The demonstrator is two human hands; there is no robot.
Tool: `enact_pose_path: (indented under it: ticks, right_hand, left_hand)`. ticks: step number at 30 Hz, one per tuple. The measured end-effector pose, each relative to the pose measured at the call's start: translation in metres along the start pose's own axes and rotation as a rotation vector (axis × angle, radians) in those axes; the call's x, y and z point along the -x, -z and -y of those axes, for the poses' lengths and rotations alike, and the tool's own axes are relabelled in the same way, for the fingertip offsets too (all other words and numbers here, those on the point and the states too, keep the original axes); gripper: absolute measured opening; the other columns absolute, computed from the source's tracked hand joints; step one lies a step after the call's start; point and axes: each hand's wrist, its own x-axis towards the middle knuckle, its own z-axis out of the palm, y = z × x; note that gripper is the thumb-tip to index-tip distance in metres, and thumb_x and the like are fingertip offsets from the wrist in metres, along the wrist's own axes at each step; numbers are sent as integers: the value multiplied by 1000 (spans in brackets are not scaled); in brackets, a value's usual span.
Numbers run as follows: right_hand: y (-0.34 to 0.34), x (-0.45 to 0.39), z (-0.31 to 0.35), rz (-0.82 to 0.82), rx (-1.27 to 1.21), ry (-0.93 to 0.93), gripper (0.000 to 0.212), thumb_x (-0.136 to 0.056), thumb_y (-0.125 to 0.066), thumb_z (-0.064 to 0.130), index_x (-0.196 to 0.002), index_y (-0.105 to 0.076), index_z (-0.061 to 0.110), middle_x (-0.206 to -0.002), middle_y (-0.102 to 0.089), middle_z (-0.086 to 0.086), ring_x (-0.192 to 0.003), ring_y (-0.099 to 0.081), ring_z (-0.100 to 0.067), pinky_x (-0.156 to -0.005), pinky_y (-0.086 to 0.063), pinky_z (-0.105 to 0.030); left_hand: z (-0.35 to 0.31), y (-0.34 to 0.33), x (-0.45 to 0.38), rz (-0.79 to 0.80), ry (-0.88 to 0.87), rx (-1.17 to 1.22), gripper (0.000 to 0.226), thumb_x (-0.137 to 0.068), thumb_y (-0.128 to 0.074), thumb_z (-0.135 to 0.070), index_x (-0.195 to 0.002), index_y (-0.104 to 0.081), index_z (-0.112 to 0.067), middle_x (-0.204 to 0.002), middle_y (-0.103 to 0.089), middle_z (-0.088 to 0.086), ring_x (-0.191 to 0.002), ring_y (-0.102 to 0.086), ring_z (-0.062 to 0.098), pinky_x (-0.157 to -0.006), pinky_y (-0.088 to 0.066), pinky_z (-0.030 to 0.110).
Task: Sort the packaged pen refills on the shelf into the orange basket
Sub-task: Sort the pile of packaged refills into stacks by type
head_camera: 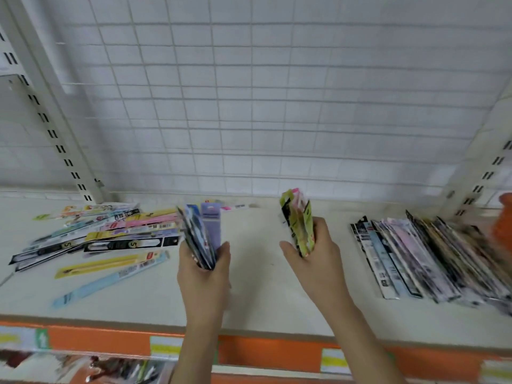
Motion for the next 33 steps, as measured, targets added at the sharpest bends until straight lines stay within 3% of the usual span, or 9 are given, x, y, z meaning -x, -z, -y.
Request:
enact_pose_path:
  ticks: [5,7,10,12,16,19,23,27,33]
  right_hand:
    - [8,2,-11,20,-80,-123,26,-82,-66,13,-94,-44,20,-70,-51,6,-56,-50,-5,-48,-39,-10]
    - [12,0,-15,14,-111,-172,26,-82,-65,12,-88,-42,23,-67,-48,2,-53,-44,-11,-45,-37,-12]
    - [13,-2,-16,34,-121,-206,28,-82,-63,11,-80,-39,26,-65,-45,2,-51,-40,-11,-43,-35,-12]
    - [13,-2,-19,29,-86,-212,27,-83,-62,13,-78,-39,25,-62,-43,4,-46,-38,-6,-42,-35,-13]
    - [18,-2,-25,-65,28,-198,21,-83,-64,20,-82,-44,15,-61,-48,-2,-50,-49,-14,-49,-45,-28]
    - [21,-4,-29,-128,114,-162,24,-80,-66,23,-78,-44,14,-64,-53,-9,-56,-55,-23,-53,-48,-39]
    - [22,-4,-32,-100,178,-118,25,-80,-64,26,-76,-43,16,-60,-50,-3,-54,-53,-18,-51,-45,-33]
    - [41,-15,-34,-89,229,-67,30,-84,-60,23,-64,-38,18,-57,-43,0,-50,-45,-15,-45,-35,-26]
    - [119,-42,-42,-97,187,-15,35,-83,-55,23,-58,-30,22,-61,-50,-8,-56,-53,-23,-48,-31,-27]
  left_hand:
    - [-3,-4,3,-26,5,-89,13,-81,-66,-10,-84,-53,-10,-59,-59,9,-35,-54,8,-33,-37,11]
    - [-3,-7,4,-19,7,-119,14,-80,-68,-13,-78,-55,-13,-59,-59,7,-39,-55,9,-36,-39,11]
    - [1,-10,2,-24,41,-143,15,-80,-69,-17,-75,-55,-16,-62,-62,10,-49,-59,21,-46,-46,27]
    - [1,-8,-1,-18,78,-138,14,-81,-68,-17,-76,-55,-13,-58,-63,11,-43,-58,21,-43,-47,29]
    - [-1,-2,-4,-18,59,-158,15,-85,-62,-16,-81,-51,-7,-38,-58,-6,-33,-54,3,-34,-39,13]
    - [-4,-1,-3,5,27,-267,17,-87,-61,-21,-80,-48,-14,-45,-54,-35,-38,-56,9,-42,-37,23]
    - [-5,-2,-1,-5,-22,-399,23,-86,-63,-22,-72,-45,-19,-36,-52,-2,-35,-51,9,-39,-33,20]
    - [-12,-13,1,17,-63,-525,18,-88,-59,-22,-86,-53,-6,-47,-53,0,-38,-51,13,-39,-32,23]
    - [-35,-67,28,-28,-93,-473,29,-89,-56,-19,-64,-46,-7,-47,-49,3,-43,-48,12,-44,-31,26]
